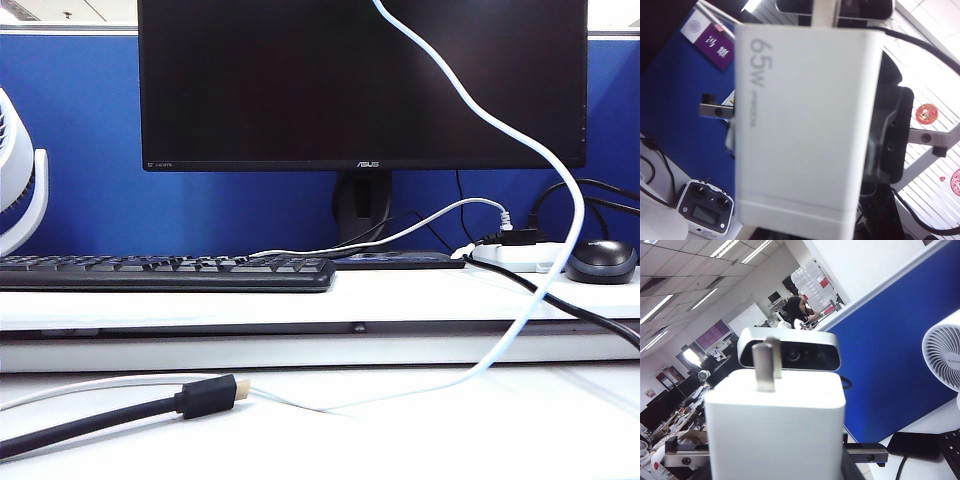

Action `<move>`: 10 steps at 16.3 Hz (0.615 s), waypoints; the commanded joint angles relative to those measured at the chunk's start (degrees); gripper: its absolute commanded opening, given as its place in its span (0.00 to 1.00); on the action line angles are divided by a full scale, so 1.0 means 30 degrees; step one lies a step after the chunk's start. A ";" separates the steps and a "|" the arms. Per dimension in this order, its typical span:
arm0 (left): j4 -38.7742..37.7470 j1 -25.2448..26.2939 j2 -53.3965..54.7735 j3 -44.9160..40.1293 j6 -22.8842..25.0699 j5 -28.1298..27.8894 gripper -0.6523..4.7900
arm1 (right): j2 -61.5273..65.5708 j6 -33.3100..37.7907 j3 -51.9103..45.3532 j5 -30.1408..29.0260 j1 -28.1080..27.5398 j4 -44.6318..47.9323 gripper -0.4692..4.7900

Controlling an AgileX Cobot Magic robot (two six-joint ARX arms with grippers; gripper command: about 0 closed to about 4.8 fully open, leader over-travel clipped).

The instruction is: Pick up the Type-C charging cable and the charging base, insert one end of the Type-C charger into the corresponding slot on the base, and finally place the plugged-in charger back on the table.

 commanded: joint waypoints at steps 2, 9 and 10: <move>0.3089 0.0182 -0.0175 0.0313 0.0022 -0.0663 0.58 | -0.0066 -0.0109 -0.0117 -0.1326 0.0204 -0.1326 0.08; 0.2980 0.0197 -0.0175 0.0313 0.0969 0.0138 0.78 | -0.0146 -0.0160 -0.0117 -0.0189 0.0036 -0.1326 0.08; 0.2900 0.0211 -0.0175 0.0313 0.1435 0.0102 0.82 | -0.0182 -0.0160 -0.0117 0.0189 -0.0197 -0.1341 0.08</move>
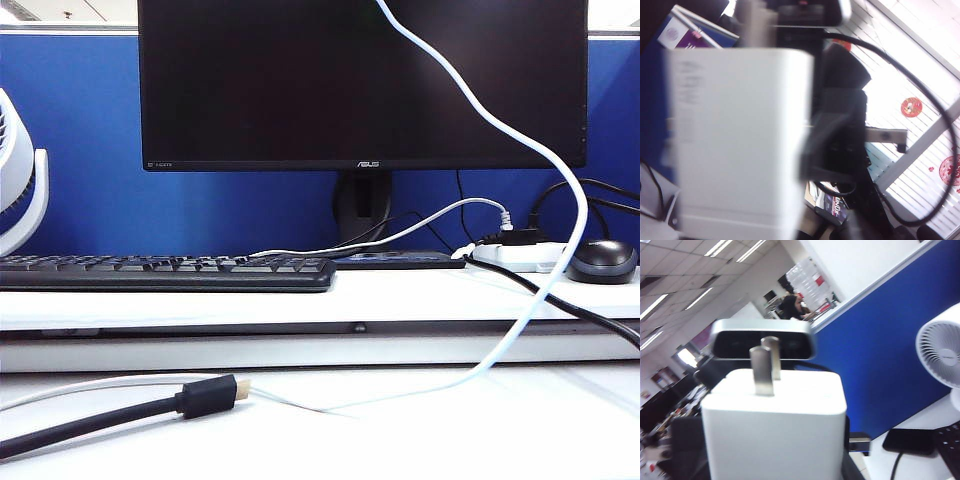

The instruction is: Pick up the Type-C charging cable and the charging base, insert one end of the Type-C charger into the corresponding slot on the base, and finally place the plugged-in charger back on the table.

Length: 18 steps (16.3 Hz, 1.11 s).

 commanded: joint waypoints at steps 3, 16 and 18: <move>0.1049 0.0896 -0.0248 0.0306 0.1960 -0.0962 0.82 | -0.0313 0.0015 -0.0080 0.0605 -0.0474 -0.1086 0.08; -0.0160 0.2448 -0.0780 0.0313 0.2725 -0.1450 0.56 | 0.3475 -0.7730 -0.0095 1.3806 -0.1515 -1.4965 0.08; -0.0189 0.2441 -0.0940 0.0313 0.2710 -0.1443 0.56 | 0.5180 -0.8021 -0.0095 1.4447 -0.1515 -1.5300 0.08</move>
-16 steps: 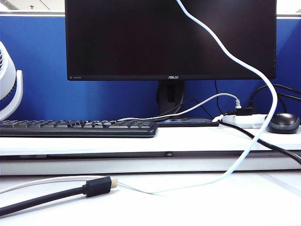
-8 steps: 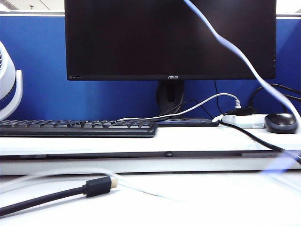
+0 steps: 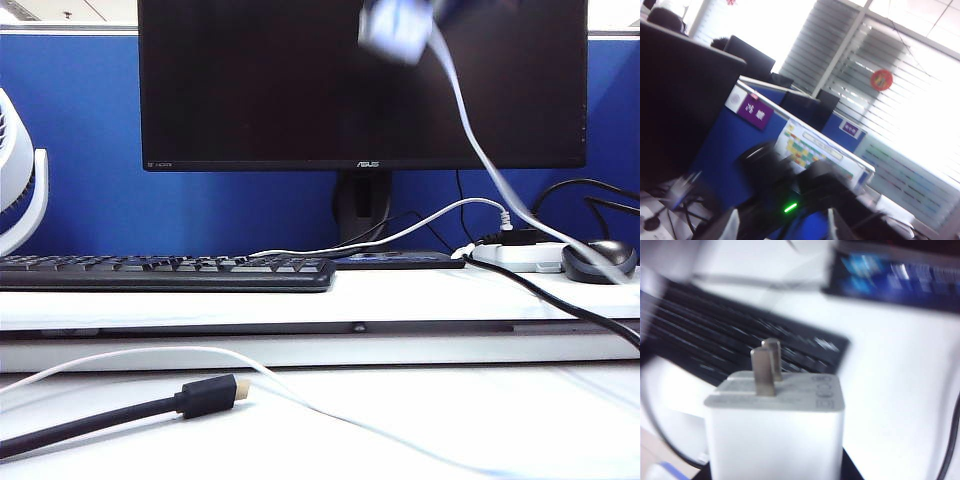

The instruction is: Pick up the Type-C charging cable and the charging base, insert one end of the Type-C charger into the corresponding slot on the base, and finally place the plugged-in charger back on the table.

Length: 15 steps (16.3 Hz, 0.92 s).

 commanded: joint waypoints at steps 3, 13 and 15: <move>0.0087 0.0015 -0.0306 0.0066 -0.0007 0.0007 0.56 | 0.3818 -0.0481 0.0102 0.1719 0.0029 -0.0656 0.08; 0.0102 0.0015 -0.0714 0.0066 -0.0386 0.0007 0.55 | 0.7839 -0.0539 0.0102 0.3002 0.0036 -0.2244 0.11; 0.0102 0.0015 -0.0736 0.0058 -0.0379 0.0044 0.55 | 0.7905 -0.0532 0.0102 0.2994 0.0036 -0.2259 0.24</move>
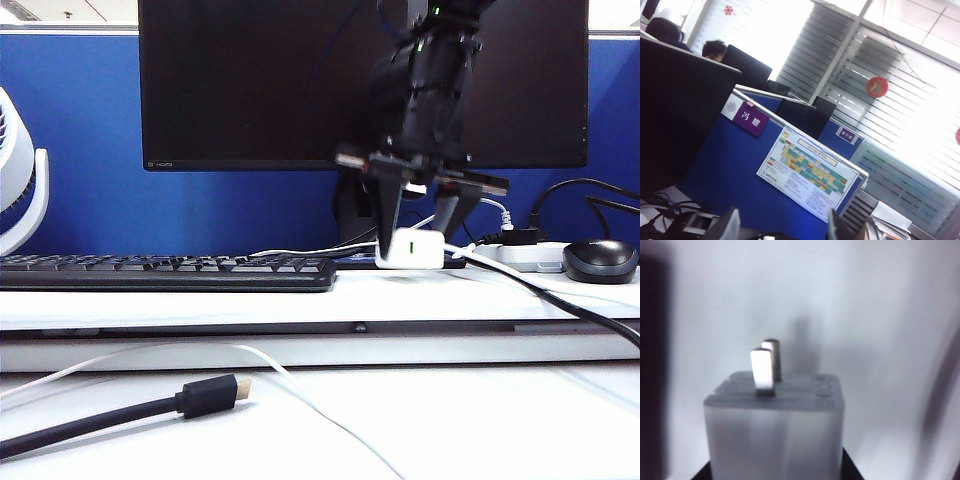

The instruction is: Pick up the Type-C charging cable and the charging base, insert one end of the Type-C charger into the corresponding slot on the base, and finally place the plugged-in charger back on the table.

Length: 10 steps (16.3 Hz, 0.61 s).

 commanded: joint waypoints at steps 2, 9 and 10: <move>0.0102 0.0000 -0.0109 0.0066 -0.0007 0.0073 0.55 | -0.0153 -0.0058 0.0102 0.0036 0.0044 0.0146 0.30; 0.0080 0.0000 -0.0117 0.0058 0.0000 0.0102 0.51 | -0.0262 -0.0044 0.0211 -0.0022 0.0044 -0.0277 0.67; 0.0036 0.0000 -0.0153 0.0058 0.0007 0.0102 0.49 | -0.0415 -0.0044 0.0226 0.0007 0.0044 -0.0408 0.63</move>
